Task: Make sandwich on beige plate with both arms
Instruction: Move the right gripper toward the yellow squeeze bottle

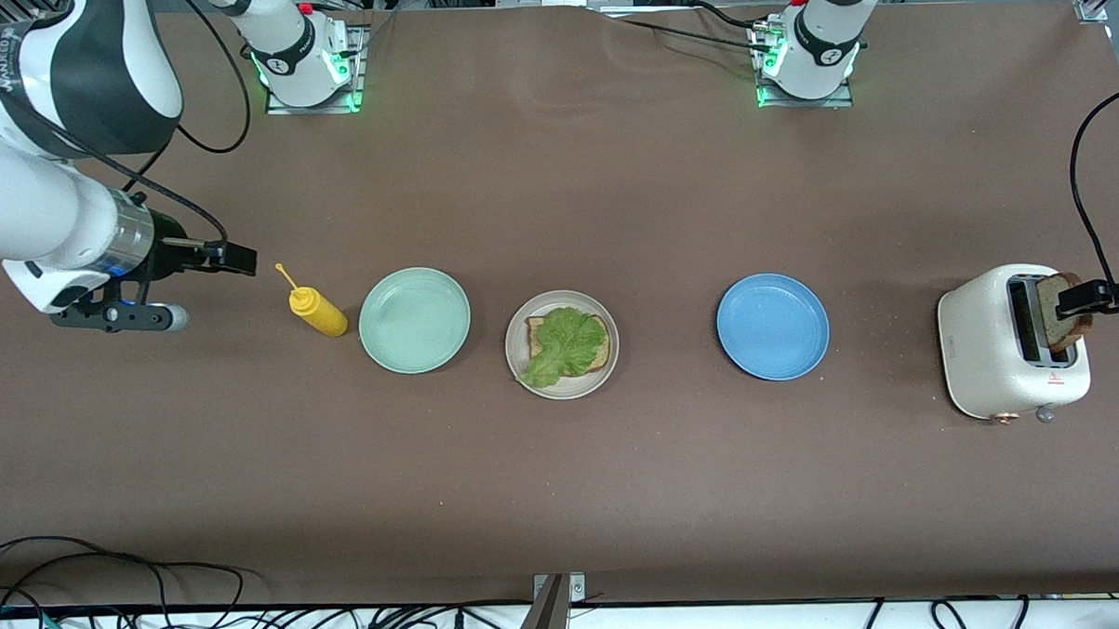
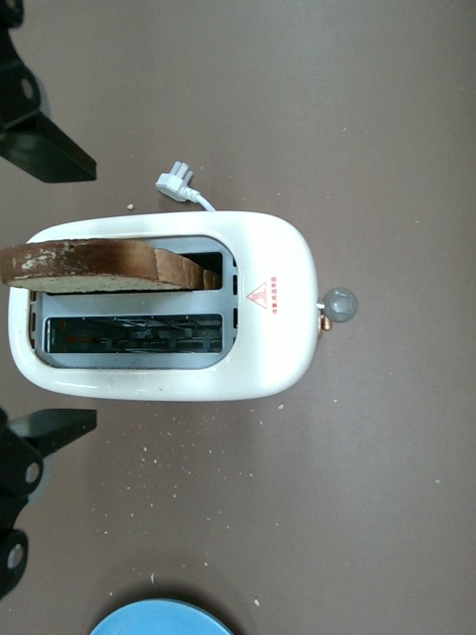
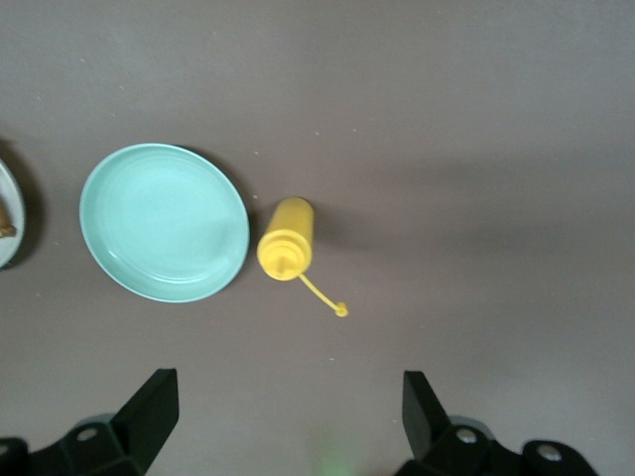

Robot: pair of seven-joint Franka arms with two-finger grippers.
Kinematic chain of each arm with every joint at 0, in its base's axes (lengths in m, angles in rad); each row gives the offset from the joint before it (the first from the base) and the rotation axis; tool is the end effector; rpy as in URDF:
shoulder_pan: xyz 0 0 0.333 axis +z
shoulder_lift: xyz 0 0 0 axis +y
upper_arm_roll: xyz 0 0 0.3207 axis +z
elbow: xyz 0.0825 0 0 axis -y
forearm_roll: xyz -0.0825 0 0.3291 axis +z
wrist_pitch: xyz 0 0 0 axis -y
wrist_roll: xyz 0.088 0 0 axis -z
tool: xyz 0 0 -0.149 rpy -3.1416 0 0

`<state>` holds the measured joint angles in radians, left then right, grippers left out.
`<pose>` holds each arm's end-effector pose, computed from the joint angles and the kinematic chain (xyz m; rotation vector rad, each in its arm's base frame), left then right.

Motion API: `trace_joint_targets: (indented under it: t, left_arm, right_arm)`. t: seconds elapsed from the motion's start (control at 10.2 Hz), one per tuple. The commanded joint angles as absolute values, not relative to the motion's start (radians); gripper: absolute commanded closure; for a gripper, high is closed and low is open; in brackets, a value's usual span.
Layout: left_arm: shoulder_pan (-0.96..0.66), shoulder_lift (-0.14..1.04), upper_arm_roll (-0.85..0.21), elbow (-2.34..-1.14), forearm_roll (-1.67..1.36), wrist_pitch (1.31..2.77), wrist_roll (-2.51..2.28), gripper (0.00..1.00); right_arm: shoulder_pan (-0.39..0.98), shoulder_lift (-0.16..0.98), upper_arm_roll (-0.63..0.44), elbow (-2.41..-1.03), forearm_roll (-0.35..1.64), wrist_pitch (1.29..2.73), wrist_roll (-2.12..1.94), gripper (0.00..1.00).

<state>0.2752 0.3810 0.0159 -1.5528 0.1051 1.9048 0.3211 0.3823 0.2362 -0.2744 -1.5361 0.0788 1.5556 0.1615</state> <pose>0.5877 0.1871 0.4095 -3.0475 0.1021 0.0903 0.5409 0.0839 0.4801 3.1100 -0.0933 -0.3245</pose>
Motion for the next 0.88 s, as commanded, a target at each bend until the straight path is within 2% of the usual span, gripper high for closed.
trace_joint_targets:
  t: [0.0, 0.29, 0.59, 0.79]
  left_arm:
    - [0.299, 0.374, 0.009, -1.614, 0.13, 1.98, 0.339, 0.0]
    - [0.313, 0.361, 0.008, -1.67, 0.13, 2.014, 0.339, 0.0]
    - [0.327, 0.362, 0.009, -1.703, 0.13, 2.043, 0.339, 0.0]
    - [0.327, 0.374, 0.009, -1.704, 0.132, 2.049, 0.339, 0.16]
  right_arm:
    - [0.391, 0.181, -0.282, -1.617, 0.058, 1.574, 0.105, 0.0]
    - [0.313, 0.117, -0.287, -1.756, 0.057, 1.684, -0.058, 0.0]
    - [0.21, 0.115, -0.281, -1.831, 0.071, 1.791, -0.34, 0.0]
    - [0.157, 0.129, -0.281, -1.838, 0.077, 1.834, -0.51, 0.0]
